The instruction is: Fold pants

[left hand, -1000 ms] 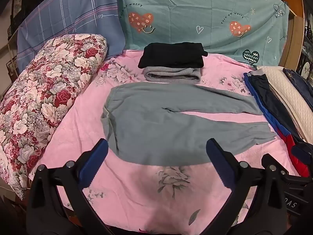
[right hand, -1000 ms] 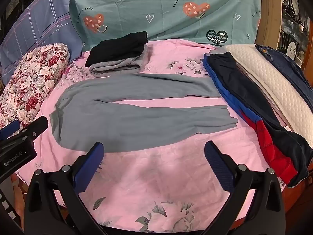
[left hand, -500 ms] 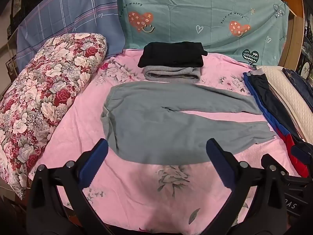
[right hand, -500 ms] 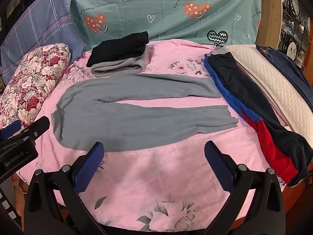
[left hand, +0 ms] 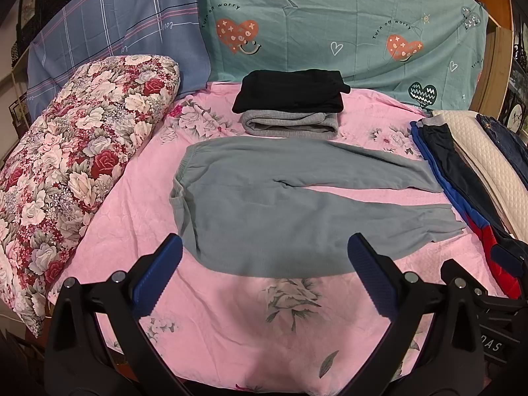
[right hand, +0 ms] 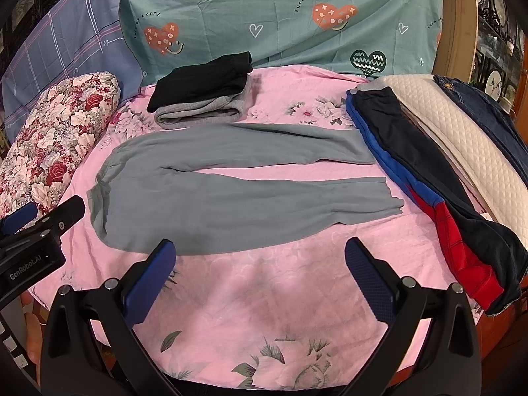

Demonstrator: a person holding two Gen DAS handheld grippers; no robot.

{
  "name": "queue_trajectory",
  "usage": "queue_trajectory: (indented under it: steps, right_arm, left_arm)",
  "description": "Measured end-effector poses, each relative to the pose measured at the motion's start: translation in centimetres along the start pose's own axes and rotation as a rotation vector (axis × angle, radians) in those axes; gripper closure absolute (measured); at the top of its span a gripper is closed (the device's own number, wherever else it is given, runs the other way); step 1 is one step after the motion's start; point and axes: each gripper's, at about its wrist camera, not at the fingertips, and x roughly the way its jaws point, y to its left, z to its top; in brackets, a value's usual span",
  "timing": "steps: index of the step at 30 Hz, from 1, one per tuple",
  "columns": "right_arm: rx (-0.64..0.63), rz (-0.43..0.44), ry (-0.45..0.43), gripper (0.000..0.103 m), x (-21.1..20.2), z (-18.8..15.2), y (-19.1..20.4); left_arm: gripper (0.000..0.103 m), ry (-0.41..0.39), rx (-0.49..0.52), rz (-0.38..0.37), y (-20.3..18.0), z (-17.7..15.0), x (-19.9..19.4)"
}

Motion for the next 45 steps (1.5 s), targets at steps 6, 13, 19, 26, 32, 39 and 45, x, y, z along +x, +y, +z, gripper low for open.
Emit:
queue_trajectory:
  steps: [6, 13, 19, 26, 32, 39, 45]
  right_arm:
    - [0.001, 0.000, 0.002, 0.001, 0.0, 0.0, 0.4]
    - [0.001, 0.004, 0.003, 0.001, -0.3, 0.0, 0.7]
    - [0.001, 0.006, 0.004, 0.001, -0.3, 0.0, 0.7]
    - [0.002, 0.006, 0.006, 0.001, -0.2, 0.1, 0.6]
    - [0.003, 0.008, 0.007, 0.001, -0.3, 0.0, 0.8]
    - [0.003, 0.008, 0.008, 0.001, -0.2, 0.0, 0.9]
    - [0.002, 0.010, 0.009, 0.001, -0.3, -0.2, 1.2]
  left_arm:
    - [0.002, 0.001, -0.001, 0.000, 0.2, 0.0, 0.3]
    - [0.002, 0.002, 0.000, -0.001, 0.2, 0.0, 0.4]
    - [0.002, 0.003, -0.001, -0.001, 0.2, 0.0, 0.4]
    - [0.002, 0.004, -0.002, -0.001, 0.0, -0.4, 0.2]
    - [0.002, 0.005, -0.002, -0.001, 0.1, -0.4, 0.2]
    - [0.002, 0.007, -0.003, -0.001, 0.0, -0.3, 0.3]
    - [0.002, 0.008, -0.003, -0.002, 0.2, -0.4, 0.5]
